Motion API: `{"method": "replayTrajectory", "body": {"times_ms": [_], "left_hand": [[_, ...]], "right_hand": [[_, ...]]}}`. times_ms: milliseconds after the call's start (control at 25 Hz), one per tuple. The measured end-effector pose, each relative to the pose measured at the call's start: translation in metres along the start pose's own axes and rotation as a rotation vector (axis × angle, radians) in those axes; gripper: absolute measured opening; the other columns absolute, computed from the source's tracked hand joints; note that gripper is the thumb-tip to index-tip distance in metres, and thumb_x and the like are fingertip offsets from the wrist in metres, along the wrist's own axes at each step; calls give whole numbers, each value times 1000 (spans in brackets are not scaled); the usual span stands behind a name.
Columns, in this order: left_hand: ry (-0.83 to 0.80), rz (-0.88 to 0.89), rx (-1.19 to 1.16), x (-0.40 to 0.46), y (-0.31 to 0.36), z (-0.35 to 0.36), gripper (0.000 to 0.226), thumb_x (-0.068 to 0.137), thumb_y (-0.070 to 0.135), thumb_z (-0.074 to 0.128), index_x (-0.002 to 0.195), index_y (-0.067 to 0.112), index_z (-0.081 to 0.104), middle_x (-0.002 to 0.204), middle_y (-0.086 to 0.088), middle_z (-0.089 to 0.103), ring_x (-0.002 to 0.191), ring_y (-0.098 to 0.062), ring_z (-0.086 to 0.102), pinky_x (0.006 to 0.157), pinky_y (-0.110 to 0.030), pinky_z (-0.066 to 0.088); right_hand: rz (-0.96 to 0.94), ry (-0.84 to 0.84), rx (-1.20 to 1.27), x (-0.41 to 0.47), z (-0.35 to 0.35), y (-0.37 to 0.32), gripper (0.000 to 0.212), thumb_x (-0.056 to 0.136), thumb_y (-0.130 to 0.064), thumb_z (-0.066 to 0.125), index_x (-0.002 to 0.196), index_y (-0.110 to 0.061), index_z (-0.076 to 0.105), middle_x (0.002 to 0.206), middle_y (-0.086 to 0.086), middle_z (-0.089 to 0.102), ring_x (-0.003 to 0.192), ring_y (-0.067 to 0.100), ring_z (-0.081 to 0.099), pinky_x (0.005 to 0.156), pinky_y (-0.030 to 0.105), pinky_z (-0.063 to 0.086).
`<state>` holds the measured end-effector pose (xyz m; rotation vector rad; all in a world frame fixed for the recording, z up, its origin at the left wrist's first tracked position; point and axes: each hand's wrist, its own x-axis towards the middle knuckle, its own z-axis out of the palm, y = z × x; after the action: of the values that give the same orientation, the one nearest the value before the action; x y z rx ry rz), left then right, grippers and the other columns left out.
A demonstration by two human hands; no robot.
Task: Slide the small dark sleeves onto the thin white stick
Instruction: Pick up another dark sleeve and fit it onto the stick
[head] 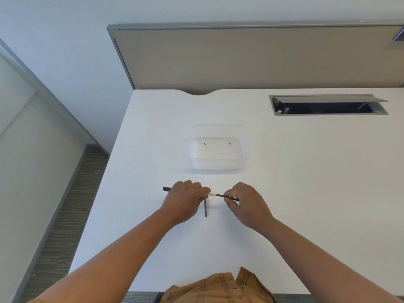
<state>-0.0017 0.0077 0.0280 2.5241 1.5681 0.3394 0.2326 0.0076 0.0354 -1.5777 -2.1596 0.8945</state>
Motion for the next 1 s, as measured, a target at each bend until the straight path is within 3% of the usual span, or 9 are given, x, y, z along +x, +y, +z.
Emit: {"method": "replayTrajectory", "body": {"times_ms": [200, 320, 520, 680, 800, 920, 1000], "left_hand": [[-81, -139, -128, -2, -2, 2, 21, 102, 28, 50, 110, 28, 69, 81, 6, 62, 76, -24, 55, 65, -35, 43], [-150, -241, -179, -3, -4, 6, 22, 103, 30, 45, 100, 25, 66, 77, 4, 57, 77, -24, 55, 67, -38, 49], [-176, -379, -234, -2, -12, 13, 21, 103, 30, 46, 101, 25, 67, 91, 6, 65, 85, -22, 59, 74, -41, 52], [-177, -412, -149, 1, -17, 16, 22, 102, 29, 44, 91, 23, 62, 81, 4, 66, 77, -26, 58, 68, -38, 51], [-186, -416, -107, 6, -21, 18, 22, 103, 30, 42, 97, 24, 63, 79, 3, 67, 76, -26, 58, 65, -36, 48], [-204, -439, -123, 10, -21, 19, 23, 103, 32, 41, 99, 24, 62, 78, 5, 66, 73, -24, 58, 58, -33, 43], [-214, -457, -133, 12, -20, 21, 24, 103, 34, 41, 98, 24, 62, 77, 5, 64, 70, -24, 58, 54, -30, 39]], "right_hand": [[60, 1, -13, 2, -1, 7, 18, 98, -29, 59, 105, -28, 75, 90, -8, 61, 85, 20, 57, 75, 36, 50], [80, 9, 3, 3, 1, 9, 17, 97, -30, 61, 108, -27, 74, 88, -14, 60, 81, 14, 59, 75, 32, 47], [148, 22, 67, 9, -2, 11, 13, 94, -28, 63, 101, -26, 74, 80, -17, 64, 72, 1, 61, 72, 29, 49], [231, 41, 181, 16, -2, 13, 7, 92, -23, 67, 88, -26, 71, 74, -17, 67, 60, 1, 60, 64, 21, 46], [302, 81, 272, 22, -3, 12, 8, 90, -20, 71, 85, -26, 72, 74, -12, 69, 60, 0, 62, 59, 13, 45], [349, 104, 358, 31, -10, 11, 6, 88, -22, 73, 83, -25, 73, 74, -7, 71, 70, 11, 70, 65, 23, 51], [363, 122, 402, 39, -16, 10, 7, 87, -23, 74, 81, -26, 72, 72, -6, 72, 67, 10, 73, 62, 22, 50]]}}
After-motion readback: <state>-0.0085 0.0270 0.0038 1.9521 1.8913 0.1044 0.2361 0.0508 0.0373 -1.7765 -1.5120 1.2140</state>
